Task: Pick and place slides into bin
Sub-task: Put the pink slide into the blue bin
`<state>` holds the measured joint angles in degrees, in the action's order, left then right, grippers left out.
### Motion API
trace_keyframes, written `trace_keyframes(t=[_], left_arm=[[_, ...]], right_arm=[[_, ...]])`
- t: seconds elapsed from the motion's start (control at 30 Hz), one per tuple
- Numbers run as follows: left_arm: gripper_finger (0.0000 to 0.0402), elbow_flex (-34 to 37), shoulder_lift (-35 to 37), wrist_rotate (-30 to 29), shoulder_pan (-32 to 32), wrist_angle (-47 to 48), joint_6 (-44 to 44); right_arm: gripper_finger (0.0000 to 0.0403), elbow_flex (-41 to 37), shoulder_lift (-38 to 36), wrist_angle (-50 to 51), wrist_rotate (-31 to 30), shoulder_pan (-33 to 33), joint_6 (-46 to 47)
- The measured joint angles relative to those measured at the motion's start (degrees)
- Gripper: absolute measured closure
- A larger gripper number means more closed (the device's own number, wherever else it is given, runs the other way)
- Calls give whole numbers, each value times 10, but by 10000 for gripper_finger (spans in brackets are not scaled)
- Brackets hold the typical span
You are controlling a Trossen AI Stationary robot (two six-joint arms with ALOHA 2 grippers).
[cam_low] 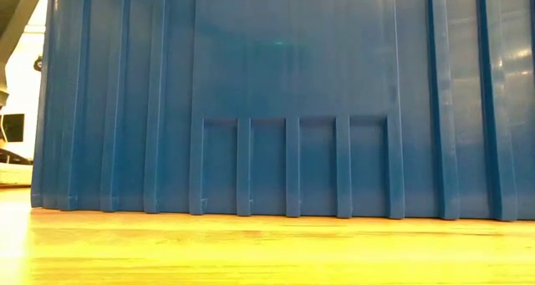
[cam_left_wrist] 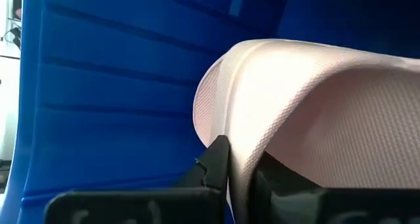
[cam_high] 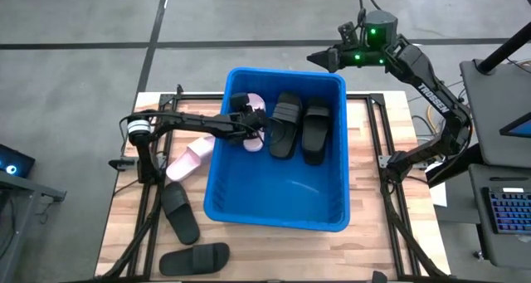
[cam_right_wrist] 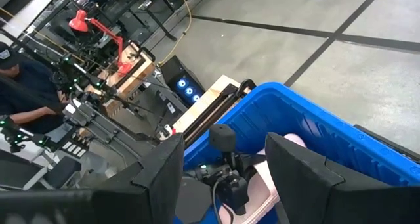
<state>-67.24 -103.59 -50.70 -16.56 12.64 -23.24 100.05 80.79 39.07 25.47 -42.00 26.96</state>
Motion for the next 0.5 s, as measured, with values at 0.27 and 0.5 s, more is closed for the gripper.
trace_keyframes(t=[0.27,0.5], left_arm=[[316,0,-3,22,-19,-5,0],[231,-4,2,100,-25,-9,2]], right_arm=[[197,0,0,0,0,0,0],[197,0,0,0,0,1,0]])
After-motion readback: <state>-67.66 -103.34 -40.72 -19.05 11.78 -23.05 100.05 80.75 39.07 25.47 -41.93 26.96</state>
